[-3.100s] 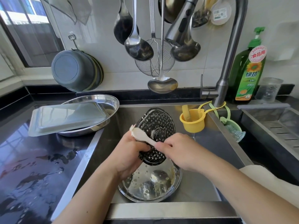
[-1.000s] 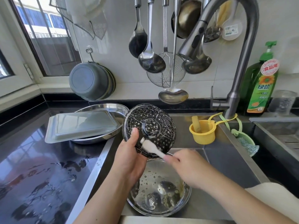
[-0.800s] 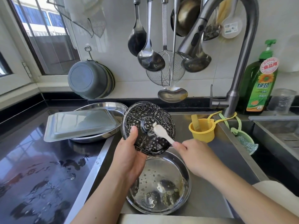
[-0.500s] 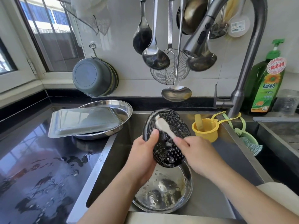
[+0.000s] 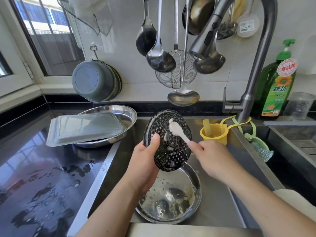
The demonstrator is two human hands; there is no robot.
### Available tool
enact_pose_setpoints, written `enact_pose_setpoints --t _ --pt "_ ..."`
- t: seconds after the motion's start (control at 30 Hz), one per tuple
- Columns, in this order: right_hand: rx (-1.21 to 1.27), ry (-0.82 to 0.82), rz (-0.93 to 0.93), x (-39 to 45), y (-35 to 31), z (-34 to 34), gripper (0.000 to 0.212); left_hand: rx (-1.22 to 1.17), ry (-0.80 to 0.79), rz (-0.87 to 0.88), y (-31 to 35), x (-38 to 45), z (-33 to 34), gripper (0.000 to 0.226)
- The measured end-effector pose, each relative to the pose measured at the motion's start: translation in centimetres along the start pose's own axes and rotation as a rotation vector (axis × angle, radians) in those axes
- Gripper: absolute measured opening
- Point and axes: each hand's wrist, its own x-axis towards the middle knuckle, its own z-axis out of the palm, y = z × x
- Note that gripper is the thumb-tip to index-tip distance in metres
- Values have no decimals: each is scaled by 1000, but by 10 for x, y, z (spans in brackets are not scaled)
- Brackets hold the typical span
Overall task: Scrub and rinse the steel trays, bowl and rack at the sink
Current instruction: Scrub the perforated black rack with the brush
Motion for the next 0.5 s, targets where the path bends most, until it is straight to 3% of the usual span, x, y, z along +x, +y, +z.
enact_pose_setpoints --t 0.17,0.37,0.5 --pt "-28 -113 -102 -11 -5 10 56 -88 -5 -21 4 0 -1 42" --pt "49 49 -9 -1 -2 -1 61 -128 -24 8 6 -1 3 42" --pt "16 -163 -37 -15 -8 8 55 -256 8 8 11 3 -3 46"
